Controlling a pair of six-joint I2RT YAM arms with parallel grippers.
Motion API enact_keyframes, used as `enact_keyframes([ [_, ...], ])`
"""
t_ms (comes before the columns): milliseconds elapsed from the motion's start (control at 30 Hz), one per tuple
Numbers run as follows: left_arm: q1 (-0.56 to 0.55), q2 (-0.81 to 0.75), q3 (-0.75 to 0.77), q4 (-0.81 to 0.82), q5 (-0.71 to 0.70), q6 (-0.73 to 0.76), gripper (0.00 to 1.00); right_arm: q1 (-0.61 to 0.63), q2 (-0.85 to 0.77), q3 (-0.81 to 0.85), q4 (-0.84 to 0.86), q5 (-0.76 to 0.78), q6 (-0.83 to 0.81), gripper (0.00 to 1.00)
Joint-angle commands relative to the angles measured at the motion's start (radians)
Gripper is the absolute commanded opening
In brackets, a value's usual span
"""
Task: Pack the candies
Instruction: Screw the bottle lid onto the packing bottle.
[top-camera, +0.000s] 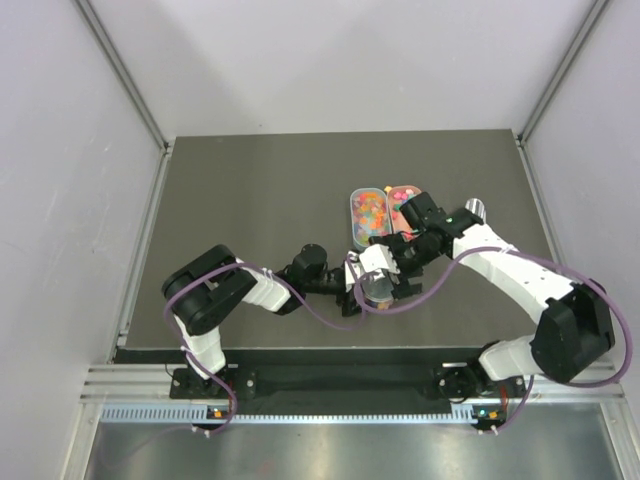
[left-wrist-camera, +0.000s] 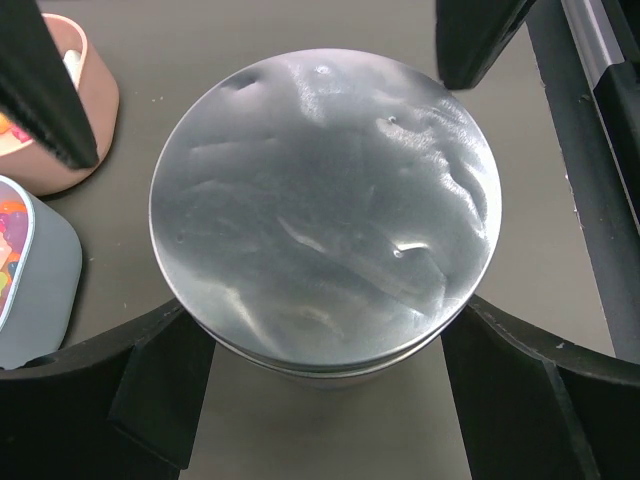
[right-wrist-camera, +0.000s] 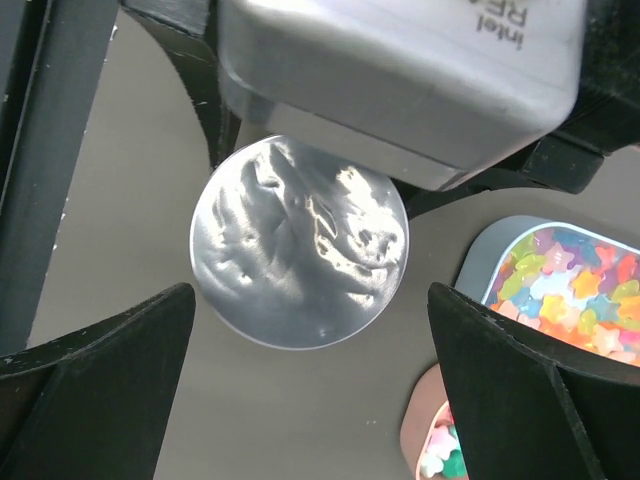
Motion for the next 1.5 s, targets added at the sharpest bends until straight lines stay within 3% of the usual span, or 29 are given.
enact_keyframes([
  [0, -0.007, -0.019, -0.022, 0.011, 0.013, 0.010, 0.08, 0.008, 0.025, 0.030, 0.039, -0.022, -0.007, 1.00],
  [433, -0.005, -0.015, -0.025, 0.025, -0.001, -0.007, 0.08, 0.013, 0.075, 0.047, 0.035, -0.019, 0.001, 0.97],
  [567, -0.005, -0.012, -0.023, 0.020, -0.004, -0.001, 0.08, 0.013, 0.097, 0.050, 0.033, -0.016, 0.031, 0.79],
  [600, -0.003, -0.012, -0.023, 0.019, -0.006, -0.001, 0.08, 0.014, 0.101, 0.052, 0.030, -0.016, 0.042, 0.69],
  [700, -0.005, -0.012, -0.023, 0.020, -0.007, 0.001, 0.08, 0.014, 0.111, 0.050, 0.033, -0.012, 0.090, 0.56],
  [1000, -0.003, -0.006, -0.010, 0.011, -0.032, 0.002, 0.08, 0.074, 0.057, -0.034, 0.136, 0.068, 0.304, 0.52],
  [1233, -0.005, -0.007, 0.004, -0.014, -0.032, -0.005, 0.08, 0.164, 0.066, -0.054, 0.209, 0.236, 0.614, 0.51],
  [1467, -0.003, -0.013, 0.010, -0.029, -0.050, -0.011, 0.06, 0.186, 0.075, -0.104, 0.271, 0.264, 0.830, 0.50],
])
